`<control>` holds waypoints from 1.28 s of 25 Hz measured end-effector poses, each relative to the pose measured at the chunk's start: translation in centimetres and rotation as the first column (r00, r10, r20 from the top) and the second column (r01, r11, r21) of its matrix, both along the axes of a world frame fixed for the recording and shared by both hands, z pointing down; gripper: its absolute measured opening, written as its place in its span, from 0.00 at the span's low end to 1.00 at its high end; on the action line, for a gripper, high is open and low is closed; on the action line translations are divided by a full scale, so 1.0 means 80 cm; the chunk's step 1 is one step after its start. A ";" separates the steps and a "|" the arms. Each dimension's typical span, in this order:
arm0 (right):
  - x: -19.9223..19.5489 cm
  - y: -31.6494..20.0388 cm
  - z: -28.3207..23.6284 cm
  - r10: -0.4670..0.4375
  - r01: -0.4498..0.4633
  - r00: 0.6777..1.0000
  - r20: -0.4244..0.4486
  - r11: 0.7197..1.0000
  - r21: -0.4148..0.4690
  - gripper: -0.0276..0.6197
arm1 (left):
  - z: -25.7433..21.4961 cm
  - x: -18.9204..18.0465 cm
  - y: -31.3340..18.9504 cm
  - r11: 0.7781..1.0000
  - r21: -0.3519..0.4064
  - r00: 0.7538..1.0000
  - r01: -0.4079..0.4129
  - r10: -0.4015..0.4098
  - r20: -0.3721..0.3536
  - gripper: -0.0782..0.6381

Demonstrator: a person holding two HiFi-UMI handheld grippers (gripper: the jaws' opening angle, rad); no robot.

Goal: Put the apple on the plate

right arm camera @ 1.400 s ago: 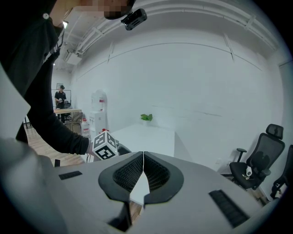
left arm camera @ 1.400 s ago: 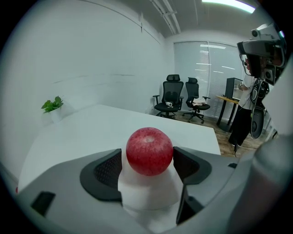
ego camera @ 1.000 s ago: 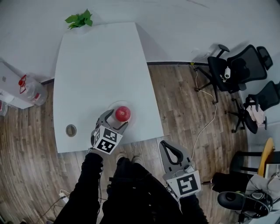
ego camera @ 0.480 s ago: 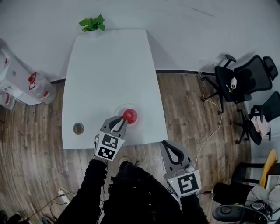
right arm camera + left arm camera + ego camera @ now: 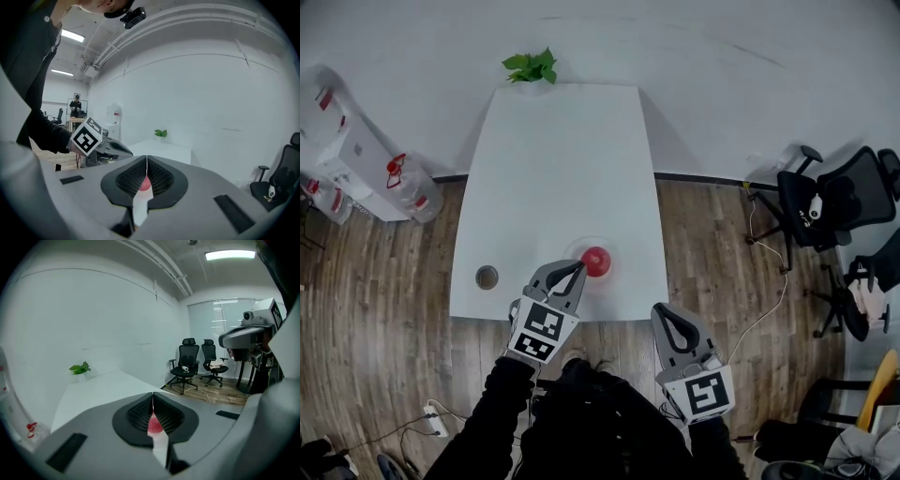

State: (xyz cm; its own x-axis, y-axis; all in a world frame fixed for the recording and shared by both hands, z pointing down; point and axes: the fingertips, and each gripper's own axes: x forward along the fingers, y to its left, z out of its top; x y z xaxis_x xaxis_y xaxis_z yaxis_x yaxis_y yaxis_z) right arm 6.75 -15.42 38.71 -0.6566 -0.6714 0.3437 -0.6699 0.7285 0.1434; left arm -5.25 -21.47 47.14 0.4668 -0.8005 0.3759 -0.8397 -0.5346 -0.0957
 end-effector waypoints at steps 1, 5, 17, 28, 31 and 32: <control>-0.002 -0.003 -0.002 -0.004 0.004 1.000 0.002 1.000 0.004 0.11 | -0.001 -0.002 0.003 1.000 -0.004 1.000 0.008 -0.008 0.006 0.13; -0.012 -0.014 -0.012 -0.027 0.027 1.000 0.014 0.999 0.025 0.11 | -0.018 -0.006 0.011 1.000 -0.009 1.000 0.019 -0.019 0.018 0.13; -0.032 -0.019 -0.041 -0.097 0.094 0.995 0.035 0.992 0.080 0.11 | -0.104 -0.013 0.049 0.994 0.099 0.999 0.034 -0.038 0.035 0.13; -0.044 -0.018 -0.048 -0.133 0.129 0.991 0.031 0.987 0.099 0.11 | -0.138 -0.038 0.078 0.982 0.160 0.993 0.100 -0.108 0.038 0.13; -0.045 -0.017 -0.048 -0.137 0.133 0.990 0.028 0.986 0.099 0.11 | -0.133 -0.039 0.087 0.983 0.148 0.993 0.107 -0.113 0.034 0.13; -0.045 -0.017 -0.049 -0.138 0.135 0.990 0.025 0.986 0.099 0.11 | -0.132 -0.040 0.088 0.984 0.144 0.993 0.109 -0.115 0.032 0.13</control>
